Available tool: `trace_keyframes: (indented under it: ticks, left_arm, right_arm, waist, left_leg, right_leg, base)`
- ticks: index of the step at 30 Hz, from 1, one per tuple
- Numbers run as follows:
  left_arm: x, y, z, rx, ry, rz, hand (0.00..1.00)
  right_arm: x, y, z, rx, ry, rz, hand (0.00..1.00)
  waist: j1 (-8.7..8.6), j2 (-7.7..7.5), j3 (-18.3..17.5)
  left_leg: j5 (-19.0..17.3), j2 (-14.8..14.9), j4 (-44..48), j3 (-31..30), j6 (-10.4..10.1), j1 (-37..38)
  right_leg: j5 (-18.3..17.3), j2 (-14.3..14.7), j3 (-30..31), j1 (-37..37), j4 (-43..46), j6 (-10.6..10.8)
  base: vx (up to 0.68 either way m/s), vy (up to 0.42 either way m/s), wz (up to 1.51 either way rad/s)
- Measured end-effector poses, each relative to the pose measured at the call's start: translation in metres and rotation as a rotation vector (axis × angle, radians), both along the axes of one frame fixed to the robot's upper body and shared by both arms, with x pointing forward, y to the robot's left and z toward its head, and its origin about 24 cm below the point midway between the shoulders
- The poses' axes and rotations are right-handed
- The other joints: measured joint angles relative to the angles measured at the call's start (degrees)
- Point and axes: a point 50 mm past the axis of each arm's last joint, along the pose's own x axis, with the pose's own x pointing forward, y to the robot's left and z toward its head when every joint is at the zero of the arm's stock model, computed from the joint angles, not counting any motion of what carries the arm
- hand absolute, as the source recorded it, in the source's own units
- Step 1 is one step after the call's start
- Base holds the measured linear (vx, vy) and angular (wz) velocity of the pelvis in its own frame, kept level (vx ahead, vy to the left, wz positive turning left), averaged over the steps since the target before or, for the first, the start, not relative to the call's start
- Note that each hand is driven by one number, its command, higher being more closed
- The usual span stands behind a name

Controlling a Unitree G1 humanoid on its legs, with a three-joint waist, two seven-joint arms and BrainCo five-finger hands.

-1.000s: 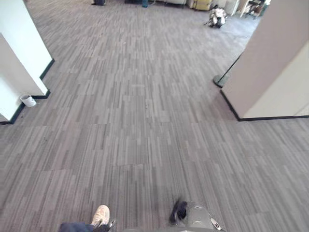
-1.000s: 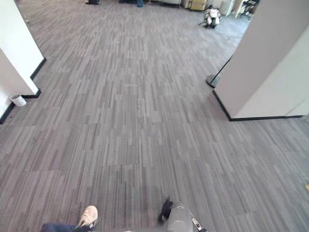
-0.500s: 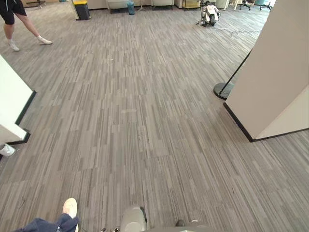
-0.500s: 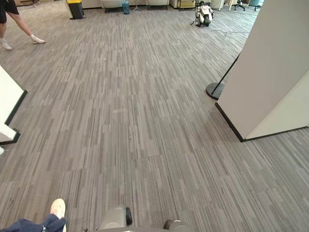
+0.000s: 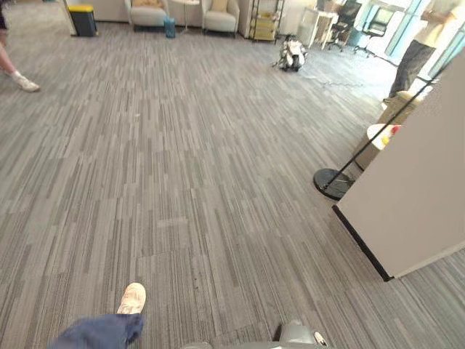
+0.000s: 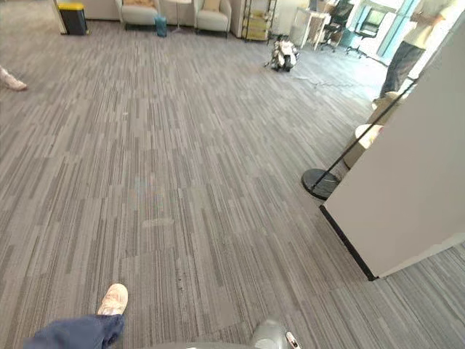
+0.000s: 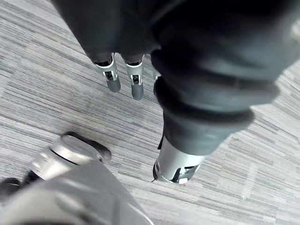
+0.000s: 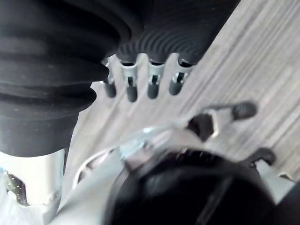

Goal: Organize washtable

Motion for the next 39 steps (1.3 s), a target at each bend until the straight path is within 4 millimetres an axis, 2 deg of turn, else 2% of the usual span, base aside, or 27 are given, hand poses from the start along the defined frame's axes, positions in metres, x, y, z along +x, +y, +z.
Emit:
trace_keyframes:
  ticks: [3,5,6,7,8,9,10,11,13,14,15,18,20,21,22,23,25,26,27,28,29,32,34,35,36,37,39]
  left_arm:
    - [0.02,-0.007,0.002,-0.006,-0.052,-0.041,0.0]
    - [0.019,-0.012,0.001,-0.014,-0.051,-0.047,0.0]
    - [0.012,-0.003,0.003,0.014,-0.06,-0.017,0.0]
    - [0.009,-0.007,0.001,0.008,-0.043,-0.032,0.0]
    - [-0.002,-0.016,-0.002,-0.021,-0.007,-0.019,0.0]
    - [-0.011,-0.021,-0.004,-0.037,0.017,0.002,0.0]
    - [-0.021,-0.022,-0.005,-0.043,0.042,0.02,0.0]
    - [-0.03,-0.032,-0.007,-0.076,0.074,0.036,0.0]
    - [-0.035,-0.027,-0.007,-0.069,0.084,0.065,0.0]
    - [-0.034,-0.022,-0.006,-0.061,0.07,0.066,0.0]
    - [-0.034,-0.02,-0.005,-0.059,0.062,0.076,0.0]
    - [-0.03,-0.02,-0.004,-0.056,0.039,0.093,0.0]
    - [-0.033,-0.023,-0.005,-0.063,0.046,0.107,0.0]
    - [-0.034,-0.023,-0.005,-0.064,0.045,0.117,0.0]
    - [-0.037,-0.016,-0.004,-0.05,0.048,0.129,0.0]
    - [-0.037,-0.011,-0.003,-0.04,0.048,0.126,0.0]
    - [-0.037,-0.005,-0.002,-0.024,0.056,0.106,0.0]
    - [-0.037,-0.003,-0.002,-0.02,0.06,0.097,0.0]
    - [-0.038,0.001,-0.001,-0.011,0.072,0.074,0.0]
    - [-0.036,0.002,-0.001,0.0,0.077,0.037,0.0]
    - [-0.035,0.003,-0.001,0.006,0.078,0.024,0.0]
    - [-0.017,0.004,0.001,0.019,0.029,0.002,0.0]
    - [-0.009,0.006,0.002,0.034,0.011,-0.027,0.0]
    - [-0.009,0.009,0.003,0.045,0.011,-0.028,0.0]
    - [-0.01,0.006,0.002,0.046,0.013,-0.018,0.0]
    - [-0.012,-0.002,0.0,0.032,0.018,-0.007,0.0]
    - [-0.012,-0.008,-0.001,0.02,0.011,0.004,0.0]
  right_arm:
    - [0.002,-0.003,0.0,-0.008,0.001,0.003,0.0]
    - [-0.003,-0.005,0.0,-0.006,0.022,-0.017,0.0]
    - [-0.015,0.003,-0.002,0.017,0.057,-0.027,0.0]
    - [-0.024,0.0,-0.002,0.028,0.079,-0.044,0.0]
    - [-0.028,-0.008,-0.001,0.017,0.091,-0.049,0.0]
    - [-0.028,-0.011,-0.001,0.013,0.094,-0.051,0.0]
    - [-0.03,-0.015,0.0,0.002,0.099,-0.05,0.0]
    - [-0.032,-0.021,0.001,-0.008,0.107,-0.06,0.0]
    - [-0.026,-0.014,-0.001,0.016,0.102,-0.073,0.0]
    - [-0.024,-0.007,-0.002,0.043,0.109,-0.068,0.0]
    - [-0.022,-0.005,-0.003,0.048,0.106,-0.068,0.0]
    - [-0.009,-0.005,-0.002,0.043,0.065,-0.08,0.0]
    - [-0.015,-0.008,-0.002,0.026,0.069,-0.09,0.0]
    - [-0.017,-0.009,-0.001,0.019,0.071,-0.09,0.0]
    - [-0.024,-0.004,-0.002,0.03,0.093,-0.091,0.0]
    - [-0.024,0.0,-0.003,0.043,0.096,-0.09,0.0]
    - [-0.02,0.006,-0.004,0.064,0.085,-0.081,0.0]
    - [-0.016,0.006,-0.004,0.065,0.071,-0.082,0.0]
    - [-0.012,0.007,-0.004,0.066,0.058,-0.078,0.0]
    - [-0.011,0.007,-0.003,0.061,0.053,-0.074,0.0]
    - [-0.01,0.007,-0.003,0.061,0.054,-0.066,0.0]
    - [-0.008,0.008,-0.003,0.052,0.051,-0.032,0.0]
    - [-0.006,0.007,-0.003,0.045,0.056,-0.004,0.0]
    - [-0.008,0.011,-0.004,0.042,0.071,0.014,0.0]
    - [-0.009,0.01,-0.004,0.036,0.079,0.019,0.0]
    - [-0.007,0.002,-0.002,0.013,0.076,0.044,0.0]
    - [0.001,-0.004,-0.001,-0.014,0.06,0.077,0.0]
  waist:
    - [-1.33,1.01,0.9]
    - [-1.43,1.78,0.6]
    - [-1.62,-0.6,-0.3]
    - [-2.06,1.05,-1.0]
    - [-2.03,3.21,-1.5]
    - [-1.74,4.06,-1.2]
    - [-1.01,5.85,-1.2]
    - [-0.79,8.1,-0.1]
    - [-0.28,5.77,1.6]
    - [0.86,2.79,2.3]
    - [1.39,1.62,2.4]
    - [2.61,1.53,2.4]
    - [2.48,2.43,1.8]
    - [2.72,2.47,1.5]
    - [3.06,0.93,-0.8]
    - [3.48,-0.25,-1.3]
    - [3.79,-1.76,-2.0]
    - [3.67,-1.75,-1.5]
    - [2.73,-1.7,-1.0]
    - [2.27,-1.65,-1.0]
    - [2.28,-1.55,-1.0]
    - [2.19,-1.44,-1.1]
    - [2.23,-1.88,-1.2]
    - [2.25,-2.97,-1.5]
    - [2.49,-2.32,-2.0]
    - [2.5,-0.84,-2.7]
    - [2.33,0.18,-2.6]
  left_leg:
    - [-2.8,-0.6,-3.9,-0.7,-2.2,6.0]
    - [-7.2,0.2,-2.2,-1.0,-3.5,9.5]
    - [-8.2,-1.2,5.9,-1.3,-4.6,8.8]
    - [-8.1,0.4,21.6,-1.6,-7.6,3.5]
    - [-0.1,3.8,38.3,-0.8,-16.0,-3.2]
    - [7.3,5.8,44.4,0.3,-17.0,-5.6]
    - [10.9,7.9,50.6,1.5,-16.4,-7.8]
    - [7.5,12.2,61.7,2.9,-15.2,-13.0]
    - [1.6,13.8,65.2,5.0,-9.6,-19.7]
    - [-1.2,13.7,57.5,7.4,-7.9,-23.3]
    - [-1.8,13.5,52.3,7.7,-7.9,-24.5]
    - [0.2,12.8,18.3,3.5,-8.4,-26.3]
    - [3.7,12.3,8.0,0.6,-7.6,-26.4]
    - [6.8,11.9,8.7,0.1,-7.4,-26.3]
    - [12.0,8.9,11.7,0.4,-6.0,-26.3]
    - [11.1,7.7,12.5,1.4,-4.9,-26.0]
    - [9.1,4.9,9.8,4.1,-3.4,-21.9]
    - [8.8,3.9,8.0,4.5,-2.3,-19.3]
    - [8.6,3.0,6.4,4.3,-1.2,-15.9]
    - [8.5,3.0,4.7,4.2,-1.1,-12.0]
    - [8.5,3.1,3.5,4.2,-1.1,-10.4]
    - [8.5,3.3,-0.2,2.8,-1.2,-6.2]
    - [8.0,2.5,-0.8,1.8,-2.0,-5.9]
    - [7.4,1.0,-1.3,0.7,-2.9,-5.2]
    - [7.2,1.0,-2.2,0.4,-3.1,-4.0]
    - [6.8,2.0,-2.5,0.0,-3.8,-4.0]
    - [6.4,2.8,-2.8,-0.7,-4.4,-4.8]
  right_leg:
    - [8.3,2.8,-8.2,-1.7,-31.7,2.4]
    - [6.9,4.6,-7.9,-4.4,-31.6,-1.2]
    - [5.5,5.3,-4.7,-4.1,-29.8,-6.7]
    - [10.2,6.4,-2.7,-3.5,-26.7,-10.9]
    - [10.3,8.2,-3.1,-1.3,-24.8,-10.8]
    - [10.3,9.8,-2.6,0.3,-25.0,-10.7]
    - [10.4,11.9,-1.9,2.3,-26.0,-10.8]
    - [9.1,15.8,-0.9,6.7,-27.8,-12.0]
    - [7.9,17.5,1.5,14.1,-31.7,-11.3]
    - [8.1,17.2,4.3,20.0,-36.0,-9.7]
    - [8.1,17.0,5.3,21.7,-37.4,-9.2]
    - [5.6,16.8,8.3,28.7,-42.5,-4.9]
    - [2.2,15.7,8.5,32.4,-42.4,-1.9]
    - [0.2,14.8,8.8,33.5,-41.1,-0.4]
    - [-3.7,10.7,9.8,33.8,-36.9,2.4]
    - [-4.5,9.0,10.0,32.9,-34.3,2.9]
    - [-1.9,2.9,11.1,25.3,-16.3,2.0]
    - [1.6,0.4,11.6,21.7,-7.2,-0.6]
    - [2.3,-2.2,11.3,18.4,1.7,-0.7]
    - [0.3,-2.9,10.2,17.2,4.3,1.7]
    - [-0.7,-2.9,9.1,16.8,3.5,2.3]
    - [-2.2,0.7,8.6,14.8,-14.9,4.0]
    - [4.4,4.3,13.3,14.0,-28.8,3.9]
    - [11.9,4.0,13.9,13.5,-31.3,3.5]
    - [9.9,3.7,12.8,14.6,-31.5,3.1]
    - [9.9,4.6,12.4,15.6,-33.4,3.1]
    - [9.8,6.0,10.8,16.9,-37.8,3.1]
  base:
    - [0.68,-0.116,0.58]
    - [0.75,-0.22,0.47]
    - [0.83,-0.309,0.39]
    - [0.97,-0.398,0.29]
    - [0.79,-0.335,-0.02]
    - [0.6,-0.235,-0.46]
    - [0.63,-0.162,-0.76]
    - [0.93,-0.211,-0.83]
    - [0.88,-0.215,-0.71]
    - [0.52,-0.137,-0.65]
    - [0.64,-0.118,-0.93]
    - [0.63,0.051,-0.67]
    - [0.65,0.246,-0.28]
    - [0.65,0.316,-0.18]
    - [0.66,0.306,-0.25]
    - [0.65,0.253,-0.37]
    - [0.53,0.218,-0.3]
    - [0.51,0.264,0.01]
    - [0.59,0.267,0.18]
    - [0.48,0.175,0.24]
    - [0.4,0.127,0.2]
    - [0.35,-0.013,0.34]
    - [0.26,-0.116,0.49]
    - [0.2,-0.155,0.37]
    - [0.29,-0.222,0.3]
    - [0.19,-0.143,0.07]
    - [0.19,-0.172,0.07]
